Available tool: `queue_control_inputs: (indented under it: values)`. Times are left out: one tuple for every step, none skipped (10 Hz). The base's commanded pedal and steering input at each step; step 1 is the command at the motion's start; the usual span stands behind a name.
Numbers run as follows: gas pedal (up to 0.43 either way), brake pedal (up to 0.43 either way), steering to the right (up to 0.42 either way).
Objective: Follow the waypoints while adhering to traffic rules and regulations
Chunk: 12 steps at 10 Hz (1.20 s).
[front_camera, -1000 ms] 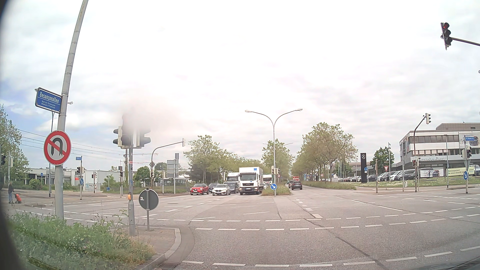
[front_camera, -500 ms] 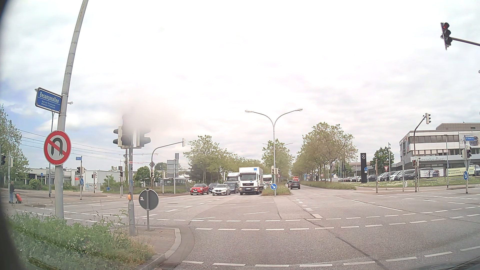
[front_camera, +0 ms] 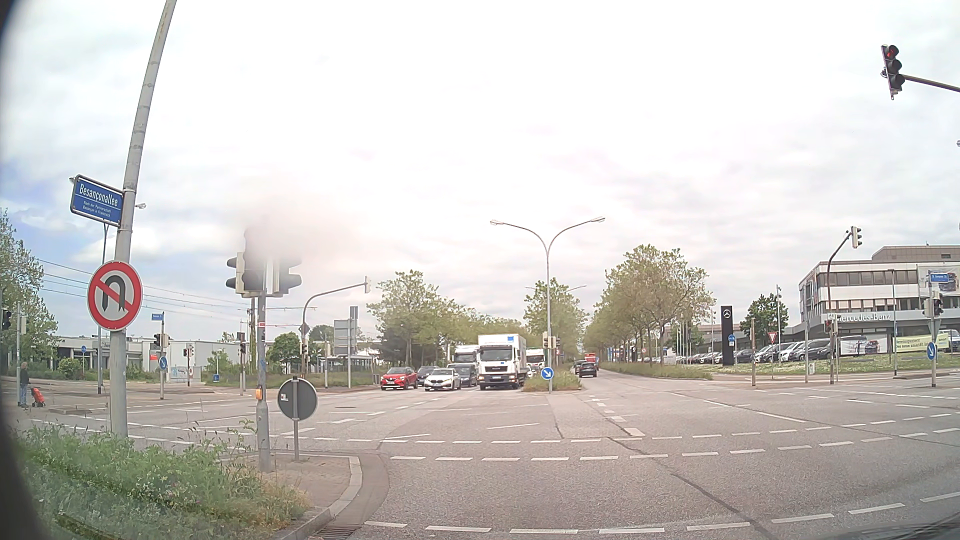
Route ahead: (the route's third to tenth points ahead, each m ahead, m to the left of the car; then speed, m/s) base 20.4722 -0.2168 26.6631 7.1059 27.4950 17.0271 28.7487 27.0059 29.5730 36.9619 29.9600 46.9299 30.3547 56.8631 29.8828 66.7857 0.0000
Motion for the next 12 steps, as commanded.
queue_control_inputs:
  values:
    - [0.0, 0.28, -0.006]
    - [0.0, 0.28, -0.006]
    - [0.0, 0.28, -0.006]
    - [0.0, 0.28, -0.006]
    - [0.0, 0.28, -0.006]
    - [0.0, 0.28, -0.006]
    - [0.0, 0.28, -0.006]
    - [0.0, 0.28, -0.006]
    - [0.0, 0.28, -0.006]
    - [0.0, 0.28, -0.006]
    - [0.0, 0.28, -0.006]
    - [0.0, 0.28, -0.006]
